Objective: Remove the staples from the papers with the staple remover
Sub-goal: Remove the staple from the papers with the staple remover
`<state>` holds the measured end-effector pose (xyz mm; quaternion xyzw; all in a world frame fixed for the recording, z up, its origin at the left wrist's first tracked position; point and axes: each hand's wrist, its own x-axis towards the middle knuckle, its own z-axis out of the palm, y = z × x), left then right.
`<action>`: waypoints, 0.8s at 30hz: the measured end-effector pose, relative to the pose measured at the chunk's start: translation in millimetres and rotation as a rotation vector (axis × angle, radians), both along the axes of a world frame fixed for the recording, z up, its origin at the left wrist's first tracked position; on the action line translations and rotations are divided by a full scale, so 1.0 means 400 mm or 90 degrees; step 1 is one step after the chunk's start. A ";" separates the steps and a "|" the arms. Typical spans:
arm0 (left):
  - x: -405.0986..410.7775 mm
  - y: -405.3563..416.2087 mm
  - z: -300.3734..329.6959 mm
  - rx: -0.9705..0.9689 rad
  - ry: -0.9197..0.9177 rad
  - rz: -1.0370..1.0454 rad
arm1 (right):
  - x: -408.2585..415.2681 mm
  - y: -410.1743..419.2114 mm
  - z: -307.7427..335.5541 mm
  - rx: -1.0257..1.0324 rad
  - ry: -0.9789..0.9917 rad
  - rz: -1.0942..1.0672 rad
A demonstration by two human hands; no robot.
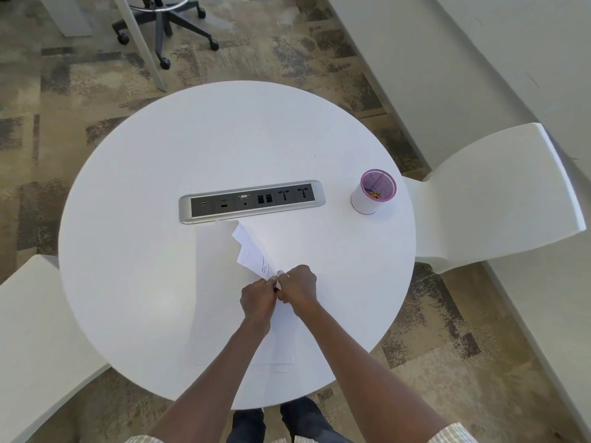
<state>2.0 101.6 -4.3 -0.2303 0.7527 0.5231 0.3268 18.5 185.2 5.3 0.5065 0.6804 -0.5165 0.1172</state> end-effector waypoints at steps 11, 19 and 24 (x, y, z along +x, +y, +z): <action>-0.016 -0.018 -0.030 -0.007 0.033 -0.044 | 0.014 0.013 0.004 0.143 0.027 0.277; -0.026 -0.018 -0.037 -0.012 0.034 -0.055 | 0.031 0.001 -0.006 0.270 0.033 0.418; -0.013 -0.019 -0.036 0.048 -0.021 0.027 | 0.034 0.010 -0.024 0.137 0.038 0.234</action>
